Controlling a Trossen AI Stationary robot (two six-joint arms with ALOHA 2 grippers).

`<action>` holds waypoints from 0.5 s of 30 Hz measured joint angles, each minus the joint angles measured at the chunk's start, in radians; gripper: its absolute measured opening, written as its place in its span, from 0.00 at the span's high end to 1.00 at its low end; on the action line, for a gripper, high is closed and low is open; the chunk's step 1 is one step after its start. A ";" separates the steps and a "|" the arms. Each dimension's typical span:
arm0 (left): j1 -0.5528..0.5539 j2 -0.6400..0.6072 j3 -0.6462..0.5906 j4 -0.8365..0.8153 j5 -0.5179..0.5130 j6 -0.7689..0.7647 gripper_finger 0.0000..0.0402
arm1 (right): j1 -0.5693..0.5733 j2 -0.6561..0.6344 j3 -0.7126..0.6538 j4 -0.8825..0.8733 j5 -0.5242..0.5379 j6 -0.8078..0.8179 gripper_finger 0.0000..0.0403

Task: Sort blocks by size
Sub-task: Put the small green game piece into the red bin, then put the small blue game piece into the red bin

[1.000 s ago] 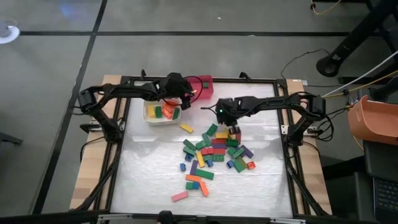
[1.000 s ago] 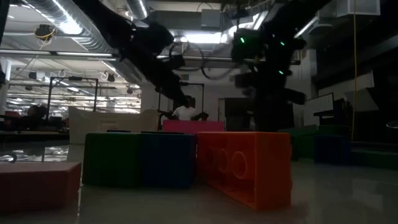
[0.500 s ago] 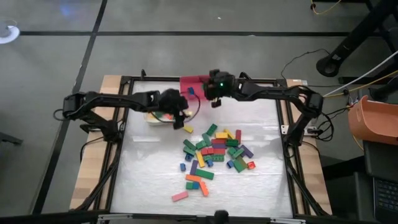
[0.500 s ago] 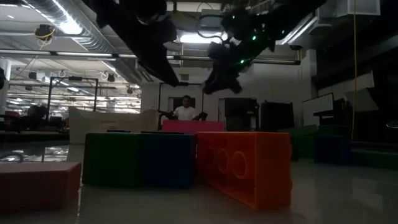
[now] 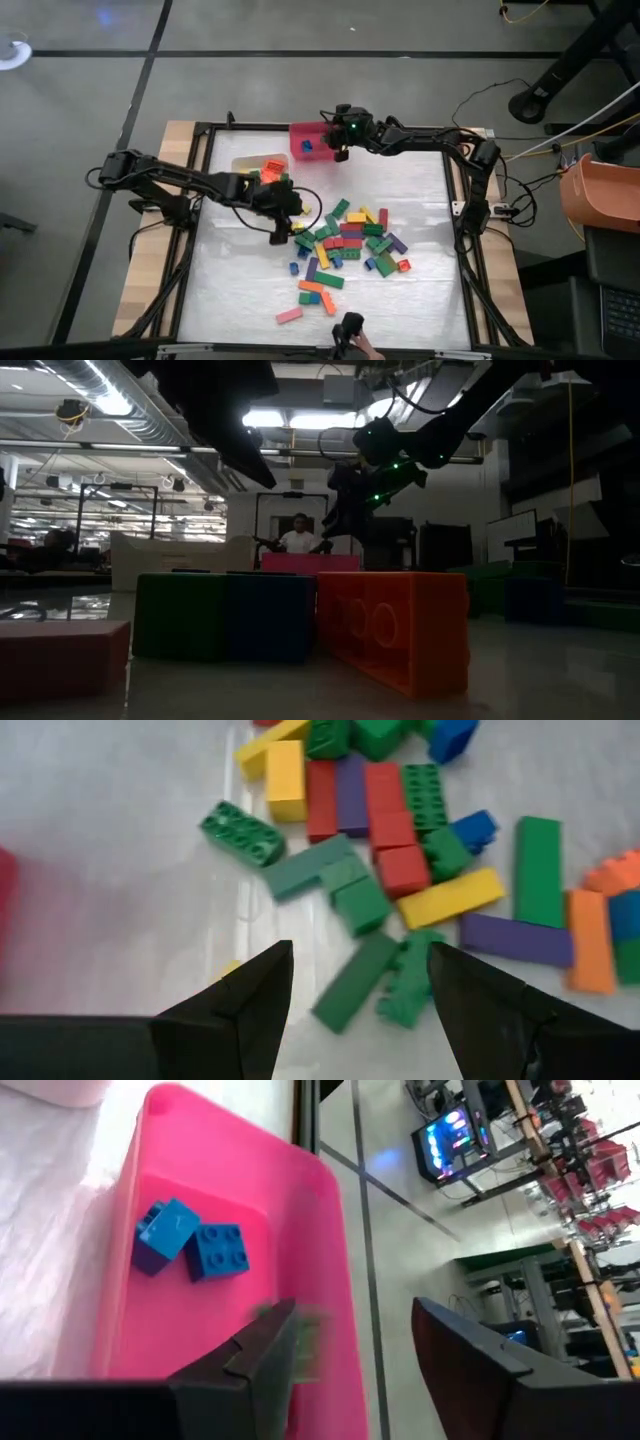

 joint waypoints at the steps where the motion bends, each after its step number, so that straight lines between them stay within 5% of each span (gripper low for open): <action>1: -0.013 0.000 0.000 0.000 0.000 -0.009 0.46 | 0.001 0.000 0.000 -0.002 0.003 0.001 0.49; 8: -0.110 0.001 0.000 0.002 0.000 -0.099 0.46 | 0.012 -0.010 0.003 -0.008 0.011 0.002 0.43; 15: -0.223 0.040 0.000 0.002 -0.001 -0.158 0.46 | 0.013 -0.016 0.127 -0.265 0.005 0.002 0.43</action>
